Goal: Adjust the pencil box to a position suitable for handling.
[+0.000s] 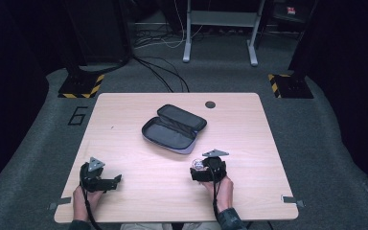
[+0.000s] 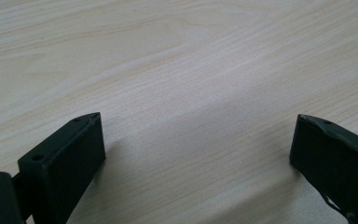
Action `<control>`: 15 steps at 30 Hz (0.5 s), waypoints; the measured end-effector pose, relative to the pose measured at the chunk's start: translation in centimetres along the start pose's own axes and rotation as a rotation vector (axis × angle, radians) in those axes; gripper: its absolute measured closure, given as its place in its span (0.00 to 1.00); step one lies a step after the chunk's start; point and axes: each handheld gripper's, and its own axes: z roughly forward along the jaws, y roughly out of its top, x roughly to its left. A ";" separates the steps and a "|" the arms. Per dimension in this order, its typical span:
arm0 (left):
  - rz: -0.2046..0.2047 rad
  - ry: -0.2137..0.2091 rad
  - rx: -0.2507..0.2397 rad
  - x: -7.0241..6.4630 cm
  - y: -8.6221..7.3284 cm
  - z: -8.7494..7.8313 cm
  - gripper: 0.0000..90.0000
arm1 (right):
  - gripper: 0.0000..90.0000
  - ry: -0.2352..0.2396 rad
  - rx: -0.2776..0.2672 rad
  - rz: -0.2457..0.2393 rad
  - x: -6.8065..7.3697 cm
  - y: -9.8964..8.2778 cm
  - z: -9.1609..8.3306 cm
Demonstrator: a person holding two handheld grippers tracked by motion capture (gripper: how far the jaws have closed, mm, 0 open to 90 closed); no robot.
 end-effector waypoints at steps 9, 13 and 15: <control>0.000 -0.002 0.002 0.0 0.0 0.0 0.03 | 0.25 -0.046 0.005 -0.023 0.8 0.0 1.2; 0.000 -0.002 0.002 0.0 0.0 0.0 0.03 | 0.33 -0.075 0.007 -0.042 1.0 0.1 1.4; 0.001 -0.002 0.003 0.0 0.0 0.0 0.03 | 0.36 -0.077 0.008 -0.047 1.0 0.0 1.5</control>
